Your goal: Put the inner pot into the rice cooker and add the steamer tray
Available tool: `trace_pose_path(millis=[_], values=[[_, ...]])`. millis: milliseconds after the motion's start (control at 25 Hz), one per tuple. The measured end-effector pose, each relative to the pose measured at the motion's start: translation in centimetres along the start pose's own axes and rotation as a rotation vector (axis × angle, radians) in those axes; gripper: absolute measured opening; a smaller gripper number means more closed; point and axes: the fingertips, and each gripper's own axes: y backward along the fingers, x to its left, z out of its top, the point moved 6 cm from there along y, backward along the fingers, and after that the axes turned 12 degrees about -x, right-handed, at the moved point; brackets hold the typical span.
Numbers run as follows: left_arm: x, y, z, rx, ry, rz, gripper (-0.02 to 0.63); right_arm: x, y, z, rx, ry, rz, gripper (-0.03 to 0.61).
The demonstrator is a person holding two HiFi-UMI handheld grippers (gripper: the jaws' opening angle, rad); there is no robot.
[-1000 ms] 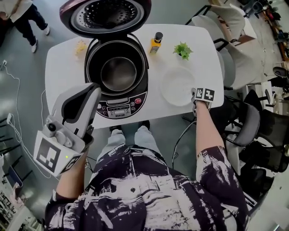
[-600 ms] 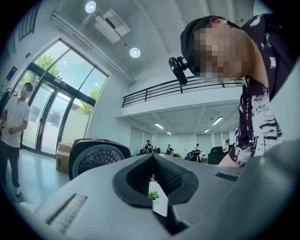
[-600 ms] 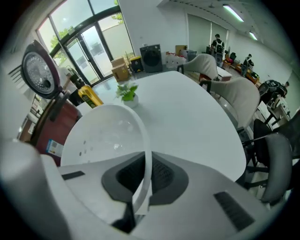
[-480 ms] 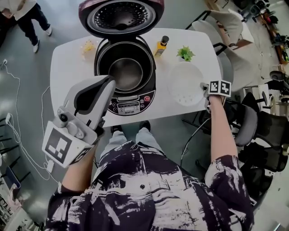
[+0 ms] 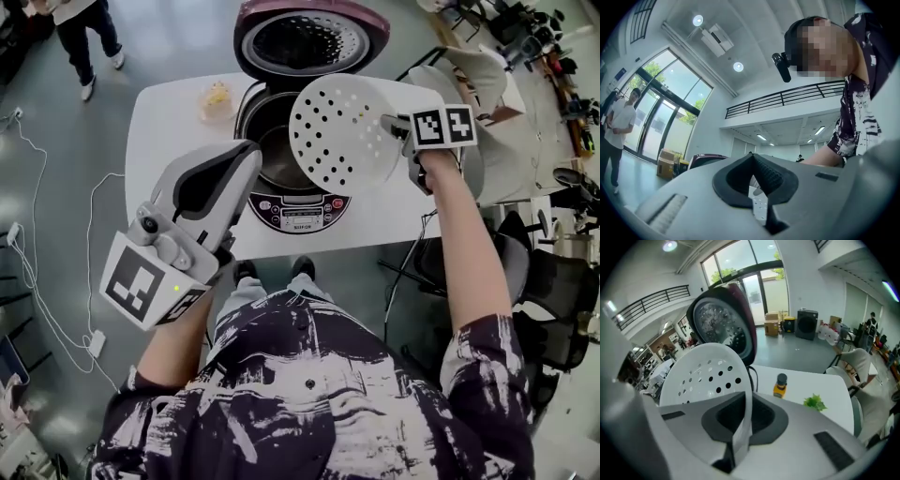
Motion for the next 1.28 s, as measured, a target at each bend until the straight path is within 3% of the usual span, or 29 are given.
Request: trace_pose_path(millis=[200,480,880,1280], values=[[1.7,3.6,2.0,-0.001,-0.027,0.065,0.005,4.8,-7.0,0.1,0.054,0.03,-0.014,0.002],[3.2,7.1,2.9,0.0,-0.046,0.143,0.005,4.9,-10.7,-2.1,0.156,0.103,-0.102,0.002],[3.4,6.9,2.8,-0.004,-0.03,0.132,0.005,4.8,-11.5,-3.5,0.185,0.16,-0.172,0.003],[2.7,5.7,2.1,-0.007,-0.019,0.106,0.005,5.1,-11.3,-3.6,0.21,0.312,-0.171,0.019]])
